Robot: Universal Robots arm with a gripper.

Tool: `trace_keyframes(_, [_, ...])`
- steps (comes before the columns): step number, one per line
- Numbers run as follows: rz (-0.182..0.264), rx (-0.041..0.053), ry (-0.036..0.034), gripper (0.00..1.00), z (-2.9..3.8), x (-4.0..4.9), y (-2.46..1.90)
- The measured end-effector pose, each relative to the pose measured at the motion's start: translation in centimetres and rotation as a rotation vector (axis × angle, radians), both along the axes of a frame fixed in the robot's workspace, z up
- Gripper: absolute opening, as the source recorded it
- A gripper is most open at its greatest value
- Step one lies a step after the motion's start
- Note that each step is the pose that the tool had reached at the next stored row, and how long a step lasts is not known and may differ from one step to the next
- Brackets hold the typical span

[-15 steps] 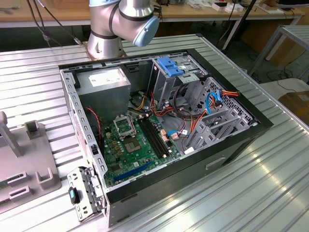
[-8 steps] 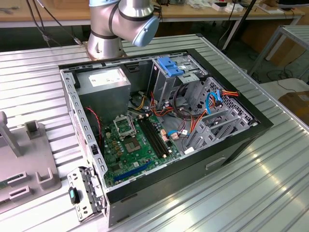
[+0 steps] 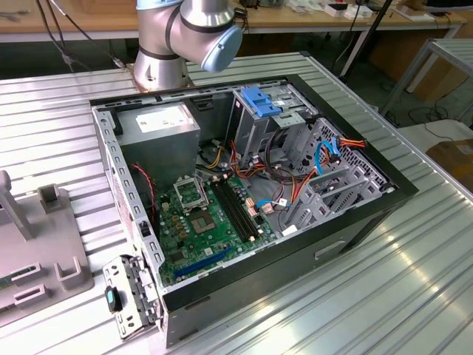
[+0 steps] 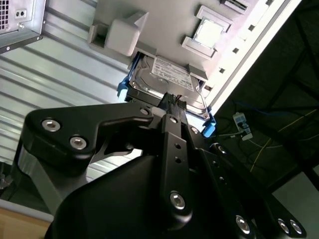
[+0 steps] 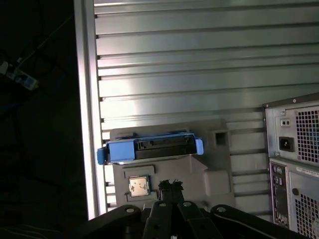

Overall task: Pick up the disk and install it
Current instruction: 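Reach for the disk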

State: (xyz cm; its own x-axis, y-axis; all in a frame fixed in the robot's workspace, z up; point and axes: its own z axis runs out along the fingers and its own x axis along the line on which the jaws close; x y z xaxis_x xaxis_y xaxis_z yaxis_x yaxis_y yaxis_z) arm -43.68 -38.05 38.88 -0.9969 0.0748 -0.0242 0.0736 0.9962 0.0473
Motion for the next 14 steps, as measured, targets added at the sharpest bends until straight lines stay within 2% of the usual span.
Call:
trace_keyframes(2, [0.000,0.0001,-0.0002,0.11,-0.09,-0.71,0.36])
trace_keyframes(3, [0.000,0.0001,-0.0001,0.11,-0.19,-1.35,0.77])
trace_keyframes(5, [0.000,-0.0001,0.0002,0.11,-0.36,-1.56,1.16])
trace_keyframes(7, [0.000,0.0001,-0.0002,0.11,-0.70,-1.92,1.86])
trace_keyframes(8, [0.000,0.0001,-0.0003,0.11,-0.78,-2.12,2.06])
trace_keyframes(12, [0.000,0.0001,-0.0002,0.11,-1.55,-3.76,3.40])
trace_keyframes(14, [0.000,-0.0002,0.0014,0.11,-2.10,-3.89,3.50])
